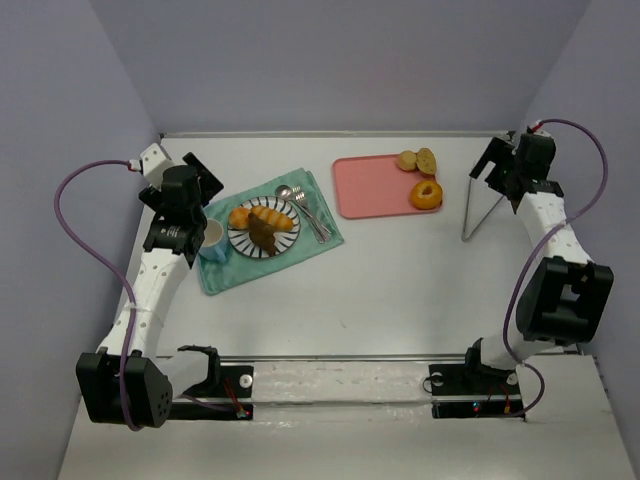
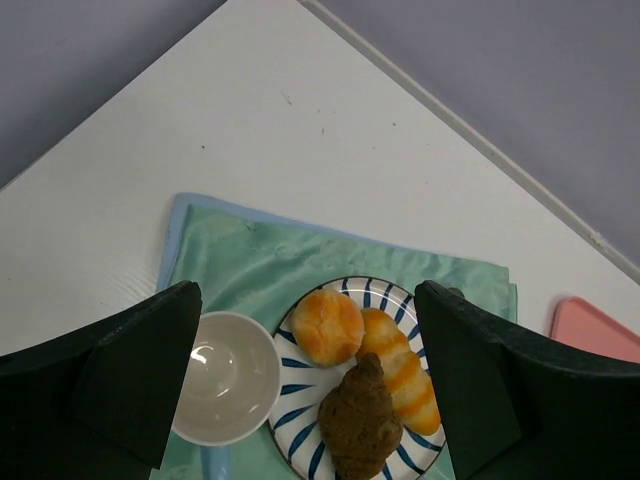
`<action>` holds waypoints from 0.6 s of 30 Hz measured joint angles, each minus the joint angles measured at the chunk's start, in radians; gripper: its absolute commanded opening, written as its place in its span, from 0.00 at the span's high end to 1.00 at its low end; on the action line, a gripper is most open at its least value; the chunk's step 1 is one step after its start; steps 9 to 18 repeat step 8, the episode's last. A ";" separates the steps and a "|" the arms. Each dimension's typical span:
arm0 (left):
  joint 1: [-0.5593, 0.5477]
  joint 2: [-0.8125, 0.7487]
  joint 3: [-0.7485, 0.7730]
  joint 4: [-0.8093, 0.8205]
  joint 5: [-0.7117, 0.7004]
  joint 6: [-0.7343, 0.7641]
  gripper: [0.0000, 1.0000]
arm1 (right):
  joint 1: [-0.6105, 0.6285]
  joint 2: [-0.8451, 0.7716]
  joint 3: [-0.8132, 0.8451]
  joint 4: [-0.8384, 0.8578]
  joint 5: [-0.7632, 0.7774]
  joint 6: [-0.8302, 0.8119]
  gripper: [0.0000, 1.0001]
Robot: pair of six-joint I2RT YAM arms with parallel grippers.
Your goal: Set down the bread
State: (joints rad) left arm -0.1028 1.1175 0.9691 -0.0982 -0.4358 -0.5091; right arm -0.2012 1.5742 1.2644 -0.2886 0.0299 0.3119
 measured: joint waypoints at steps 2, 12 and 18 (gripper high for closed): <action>0.000 0.000 0.000 -0.001 0.009 0.000 0.01 | 0.000 -0.061 -0.002 0.005 -0.064 0.005 0.00; 0.000 0.037 0.042 -0.011 0.078 0.002 0.01 | 0.008 -0.157 -0.070 0.115 -0.308 0.029 0.00; 0.000 0.037 0.042 -0.011 0.078 0.002 0.01 | 0.008 -0.157 -0.070 0.115 -0.308 0.029 0.00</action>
